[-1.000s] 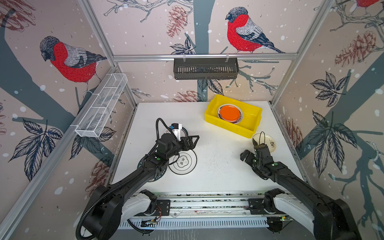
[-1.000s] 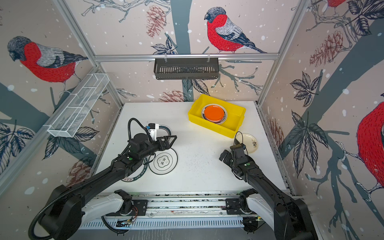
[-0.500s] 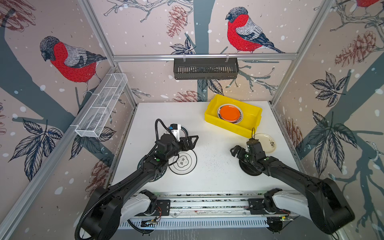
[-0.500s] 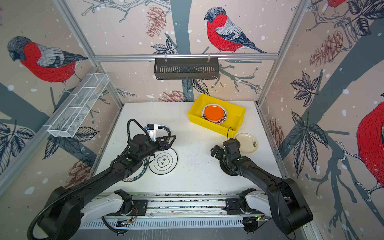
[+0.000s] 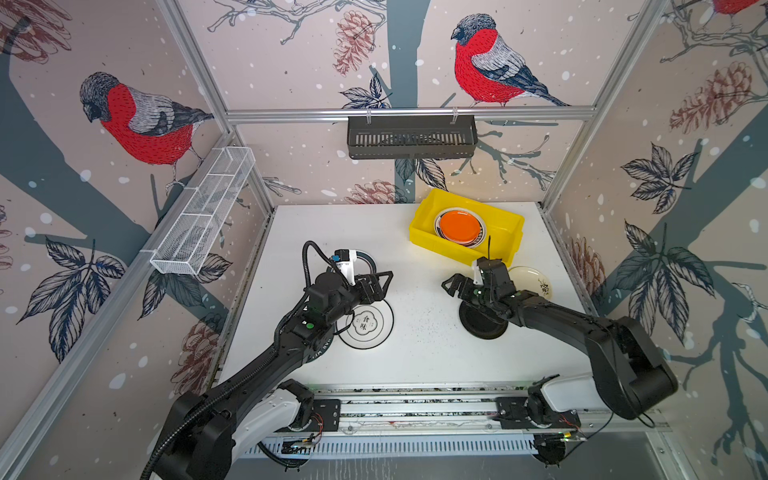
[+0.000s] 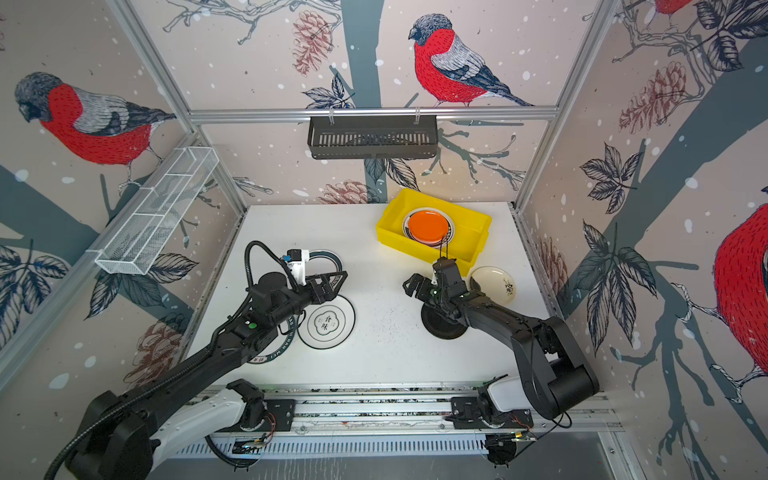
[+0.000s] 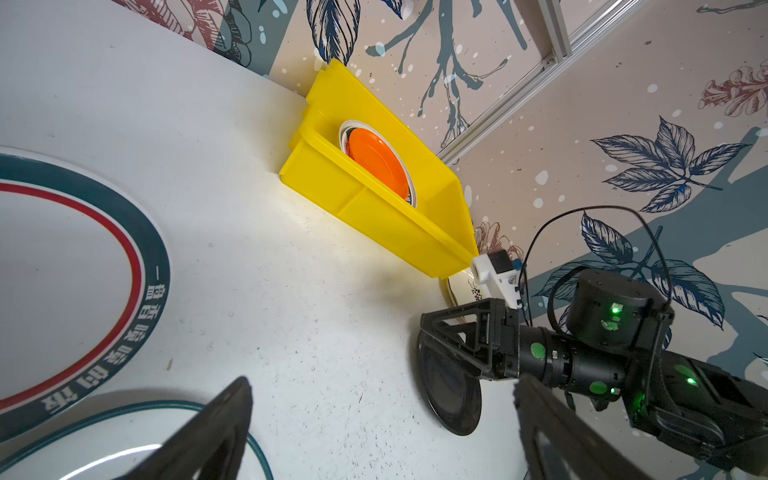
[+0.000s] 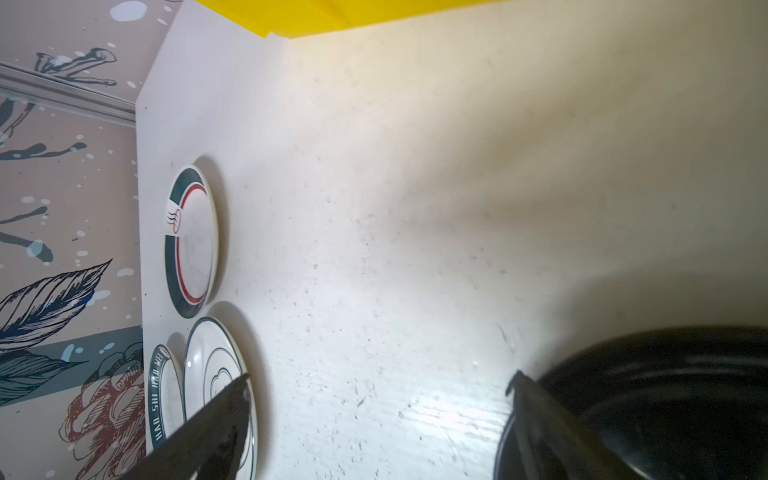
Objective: Place the plates into the plastic bin on the countertop
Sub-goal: 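Grasp the black plate rim with the right gripper and drag it closer, then tilt the black plate up on edge with the right gripper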
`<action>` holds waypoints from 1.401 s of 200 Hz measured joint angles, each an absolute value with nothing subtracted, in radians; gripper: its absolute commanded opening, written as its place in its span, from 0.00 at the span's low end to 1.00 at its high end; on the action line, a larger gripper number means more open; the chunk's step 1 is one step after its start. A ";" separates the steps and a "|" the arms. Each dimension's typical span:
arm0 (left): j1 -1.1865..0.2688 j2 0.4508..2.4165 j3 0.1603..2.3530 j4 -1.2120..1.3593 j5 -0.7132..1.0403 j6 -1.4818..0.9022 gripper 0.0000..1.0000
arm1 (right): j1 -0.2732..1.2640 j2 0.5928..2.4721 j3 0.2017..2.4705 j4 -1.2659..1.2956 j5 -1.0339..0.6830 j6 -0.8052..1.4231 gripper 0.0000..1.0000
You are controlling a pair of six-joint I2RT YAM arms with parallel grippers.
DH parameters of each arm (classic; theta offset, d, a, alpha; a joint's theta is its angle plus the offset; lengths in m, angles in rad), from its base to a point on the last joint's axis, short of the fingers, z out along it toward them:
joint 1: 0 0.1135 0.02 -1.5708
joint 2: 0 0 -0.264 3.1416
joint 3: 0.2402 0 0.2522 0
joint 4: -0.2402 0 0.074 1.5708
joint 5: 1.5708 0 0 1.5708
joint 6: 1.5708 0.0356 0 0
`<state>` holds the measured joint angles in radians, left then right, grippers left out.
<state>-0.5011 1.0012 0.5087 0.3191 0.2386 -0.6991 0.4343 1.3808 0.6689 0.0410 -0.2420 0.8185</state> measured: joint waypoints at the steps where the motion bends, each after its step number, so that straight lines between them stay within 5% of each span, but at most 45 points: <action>1: -0.501 1.001 0.509 0.319 0.238 -0.699 0.97 | 0.435 1.376 0.672 0.037 -0.238 0.813 0.98; 43: -0.501 1.019 0.509 0.307 0.235 -0.697 0.97 | 0.310 1.209 0.661 -0.108 -0.154 0.698 0.97; 115: -0.501 1.136 0.567 0.334 0.268 -0.679 0.97 | 0.018 0.981 0.485 -0.294 -0.245 0.590 0.96; 209: -0.537 1.248 0.622 0.387 0.348 -0.691 0.97 | -0.035 0.992 0.388 -0.316 -0.348 0.601 0.66; 249: -0.546 1.261 0.631 0.399 0.348 -0.692 0.97 | -0.050 0.962 0.336 -0.279 -0.370 0.611 0.44; 280: -0.554 1.266 0.636 0.402 0.348 -0.699 0.97 | -0.062 0.968 0.299 -0.242 -0.390 0.628 0.42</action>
